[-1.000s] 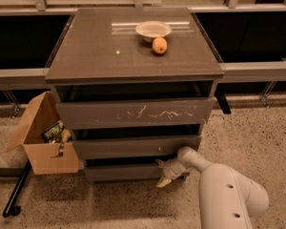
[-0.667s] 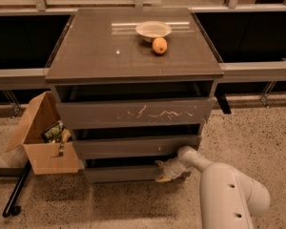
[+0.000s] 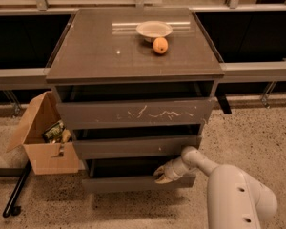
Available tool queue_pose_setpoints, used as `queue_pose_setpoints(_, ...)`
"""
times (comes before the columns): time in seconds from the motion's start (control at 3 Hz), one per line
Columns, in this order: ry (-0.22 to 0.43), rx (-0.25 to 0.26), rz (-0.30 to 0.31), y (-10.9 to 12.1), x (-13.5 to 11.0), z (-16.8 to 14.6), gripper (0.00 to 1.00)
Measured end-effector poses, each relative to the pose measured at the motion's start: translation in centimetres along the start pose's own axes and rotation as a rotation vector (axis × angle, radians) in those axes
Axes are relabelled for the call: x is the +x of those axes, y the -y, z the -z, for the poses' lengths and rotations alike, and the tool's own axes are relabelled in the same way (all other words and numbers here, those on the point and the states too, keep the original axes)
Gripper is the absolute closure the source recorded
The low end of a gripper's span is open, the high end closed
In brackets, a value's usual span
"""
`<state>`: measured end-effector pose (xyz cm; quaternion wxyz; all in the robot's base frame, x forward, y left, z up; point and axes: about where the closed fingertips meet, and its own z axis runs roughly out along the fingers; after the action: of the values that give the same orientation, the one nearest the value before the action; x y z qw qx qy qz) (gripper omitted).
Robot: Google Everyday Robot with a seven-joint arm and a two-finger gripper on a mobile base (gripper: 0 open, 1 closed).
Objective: Open bottom drawer
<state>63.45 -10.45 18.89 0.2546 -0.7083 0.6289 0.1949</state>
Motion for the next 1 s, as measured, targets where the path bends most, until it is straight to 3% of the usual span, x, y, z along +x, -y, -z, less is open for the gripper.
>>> queue_pose_setpoints(1.0, 0.0, 0.0, 0.0, 0.0, 0.0, -0.01, 0.28)
